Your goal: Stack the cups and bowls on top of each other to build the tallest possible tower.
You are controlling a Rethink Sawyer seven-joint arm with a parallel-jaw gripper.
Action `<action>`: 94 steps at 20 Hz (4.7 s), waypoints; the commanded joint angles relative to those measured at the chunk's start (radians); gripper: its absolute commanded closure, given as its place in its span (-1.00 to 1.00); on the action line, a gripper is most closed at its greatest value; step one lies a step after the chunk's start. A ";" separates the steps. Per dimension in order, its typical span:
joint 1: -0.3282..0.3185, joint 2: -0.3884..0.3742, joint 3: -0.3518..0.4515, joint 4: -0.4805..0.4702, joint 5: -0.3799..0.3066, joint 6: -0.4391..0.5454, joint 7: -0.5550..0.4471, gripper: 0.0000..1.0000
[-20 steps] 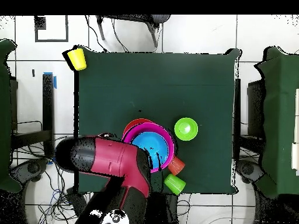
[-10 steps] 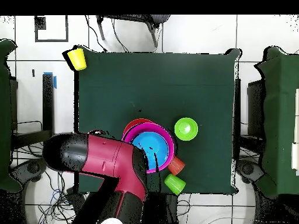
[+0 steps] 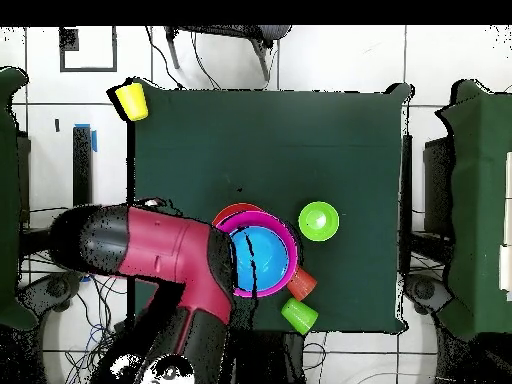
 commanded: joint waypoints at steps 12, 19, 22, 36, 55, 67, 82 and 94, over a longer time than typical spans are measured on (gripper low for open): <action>-0.040 0.334 0.036 -0.439 0.023 0.109 0.301 -1.00; -0.090 0.461 0.011 -0.620 0.008 0.117 0.266 -1.00; -0.126 0.516 0.006 -0.692 -0.003 0.106 0.227 -1.00; -0.223 0.596 -0.084 -0.842 -0.049 0.106 0.107 -1.00; -0.464 0.438 0.114 -0.636 -0.205 -0.081 -0.273 -1.00; -0.468 0.404 0.160 -0.629 -0.270 -0.066 -0.275 -1.00; -0.479 0.351 0.237 -0.593 -0.345 -0.014 -0.283 -1.00; -0.482 0.328 0.254 -0.608 -0.378 0.042 -0.266 -1.00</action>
